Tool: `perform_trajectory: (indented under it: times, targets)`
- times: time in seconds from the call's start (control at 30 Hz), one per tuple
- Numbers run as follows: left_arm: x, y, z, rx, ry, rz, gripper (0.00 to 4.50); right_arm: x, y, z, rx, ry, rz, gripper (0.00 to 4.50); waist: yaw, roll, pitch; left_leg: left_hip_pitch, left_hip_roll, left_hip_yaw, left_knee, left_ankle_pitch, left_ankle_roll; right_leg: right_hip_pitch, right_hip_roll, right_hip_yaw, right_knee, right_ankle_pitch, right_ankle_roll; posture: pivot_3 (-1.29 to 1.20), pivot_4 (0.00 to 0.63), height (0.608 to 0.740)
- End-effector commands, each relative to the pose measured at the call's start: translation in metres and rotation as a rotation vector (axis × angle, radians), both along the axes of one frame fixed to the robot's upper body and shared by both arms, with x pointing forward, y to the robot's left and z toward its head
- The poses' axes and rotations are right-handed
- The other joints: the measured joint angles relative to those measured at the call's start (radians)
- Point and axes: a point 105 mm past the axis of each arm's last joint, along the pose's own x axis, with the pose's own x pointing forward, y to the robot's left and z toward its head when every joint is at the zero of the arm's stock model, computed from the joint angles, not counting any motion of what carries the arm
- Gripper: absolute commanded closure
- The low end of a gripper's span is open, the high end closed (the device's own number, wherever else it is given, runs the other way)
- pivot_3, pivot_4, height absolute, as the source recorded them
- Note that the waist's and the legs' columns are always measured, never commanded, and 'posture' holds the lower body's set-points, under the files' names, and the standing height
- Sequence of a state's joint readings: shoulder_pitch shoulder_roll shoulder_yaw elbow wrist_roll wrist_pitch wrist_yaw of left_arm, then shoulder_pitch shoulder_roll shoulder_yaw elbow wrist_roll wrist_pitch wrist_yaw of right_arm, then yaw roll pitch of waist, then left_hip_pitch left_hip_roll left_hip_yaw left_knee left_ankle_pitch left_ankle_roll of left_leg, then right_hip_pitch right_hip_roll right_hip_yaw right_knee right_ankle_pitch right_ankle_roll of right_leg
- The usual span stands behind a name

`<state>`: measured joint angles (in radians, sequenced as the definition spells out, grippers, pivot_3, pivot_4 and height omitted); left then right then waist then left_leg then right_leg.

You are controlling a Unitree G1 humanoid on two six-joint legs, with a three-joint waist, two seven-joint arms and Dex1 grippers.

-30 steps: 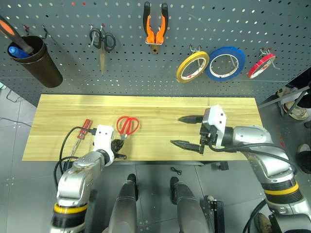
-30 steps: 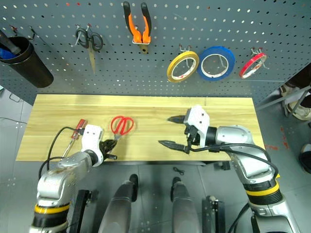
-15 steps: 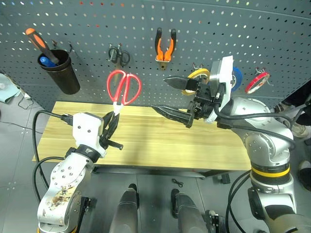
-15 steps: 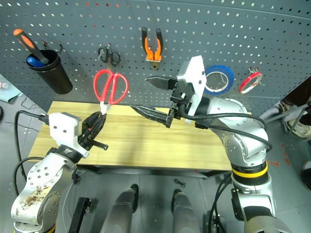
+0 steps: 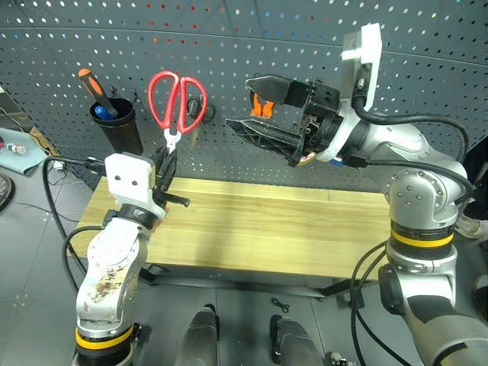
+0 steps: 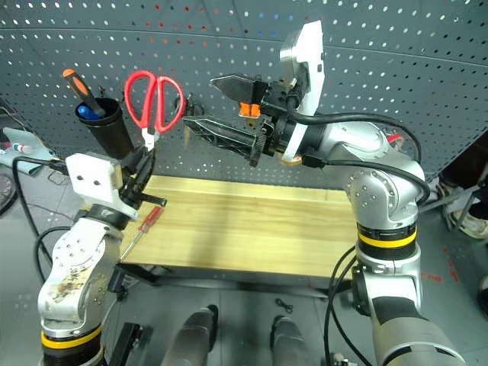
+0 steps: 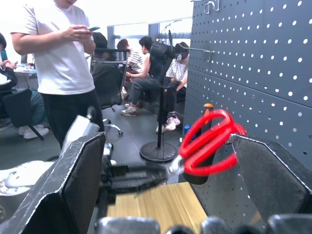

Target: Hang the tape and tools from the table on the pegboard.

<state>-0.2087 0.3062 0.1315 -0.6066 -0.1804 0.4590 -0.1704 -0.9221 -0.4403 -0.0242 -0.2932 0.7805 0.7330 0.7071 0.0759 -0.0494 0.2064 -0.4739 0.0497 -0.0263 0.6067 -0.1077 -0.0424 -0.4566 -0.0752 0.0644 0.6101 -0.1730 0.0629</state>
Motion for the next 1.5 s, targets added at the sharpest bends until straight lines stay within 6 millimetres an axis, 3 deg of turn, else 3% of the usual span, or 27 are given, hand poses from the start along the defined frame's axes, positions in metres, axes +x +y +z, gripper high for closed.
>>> perform_trajectory:
  times: [0.03,0.3,0.63,0.73,0.9,1.03,1.13,1.23,1.5]
  targets:
    - [0.008,-0.005,0.008,0.006,-0.037,-0.024,4.34,0.000,-0.005,0.002,-0.026,-0.051,-0.045,0.00,-0.002,0.000,-0.001,0.000,0.000,0.000,0.000,0.000,0.000,0.000,0.000,0.000,0.000,0.000,0.000,0.20,0.128,0.740]
    - [0.035,-0.015,-0.010,-0.030,0.059,-0.077,4.34,0.010,-0.010,-0.024,-0.086,-0.017,-0.127,0.00,-0.010,0.000,-0.003,0.001,0.000,0.000,0.001,0.001,0.001,0.000,0.000,0.000,0.001,0.000,-0.001,0.15,0.163,0.740]
    - [0.055,-0.012,-0.033,-0.108,0.190,-0.055,4.34,0.008,-0.013,-0.030,-0.106,0.012,-0.149,0.00,-0.017,0.001,-0.003,0.001,0.001,0.000,0.001,0.001,0.001,0.000,0.000,0.000,0.002,0.000,-0.001,0.12,0.193,0.740]
    - [0.058,-0.015,-0.036,-0.061,0.203,-0.078,4.34,0.009,-0.014,-0.031,-0.110,0.016,-0.154,0.00,-0.020,0.001,-0.003,0.001,0.001,0.000,0.001,0.001,0.002,0.001,0.000,0.000,0.002,0.000,-0.001,0.12,0.196,0.740]
    - [0.062,-0.008,-0.035,-0.027,0.184,-0.058,1.88,0.011,-0.013,-0.038,-0.128,0.025,-0.166,0.00,-0.029,0.001,-0.002,0.001,0.001,0.000,0.001,0.001,0.002,0.001,0.000,0.000,0.002,0.000,-0.001,0.12,0.204,0.740]
    - [0.054,0.003,-0.051,-0.009,0.241,-0.030,0.03,0.009,-0.009,-0.055,-0.155,0.064,-0.157,0.00,-0.030,0.002,-0.001,0.002,0.001,0.000,0.001,0.001,0.002,0.001,0.000,0.000,0.002,-0.002,-0.003,0.14,0.242,0.740]
    - [0.045,0.020,-0.070,0.021,0.316,-0.003,0.03,0.007,-0.004,-0.077,-0.209,0.095,-0.147,0.00,-0.036,0.004,0.007,0.003,0.001,0.000,0.001,0.001,0.003,0.001,0.000,0.001,0.003,-0.007,-0.008,0.16,0.292,0.740]
    - [0.042,0.048,-0.084,0.062,0.423,0.017,0.03,0.007,0.001,-0.096,-0.272,0.101,-0.141,0.00,-0.035,0.004,0.041,0.007,0.002,0.001,0.001,0.000,0.003,0.000,0.000,0.001,0.010,-0.012,-0.007,0.18,0.342,0.740]
    - [0.061,0.130,-0.080,0.148,0.645,0.087,0.03,0.012,0.003,-0.116,-0.374,0.107,-0.123,0.00,-0.021,0.010,0.150,0.004,0.002,0.000,0.001,0.003,0.007,-0.005,-0.001,0.001,0.018,-0.015,-0.010,0.22,0.467,0.740]
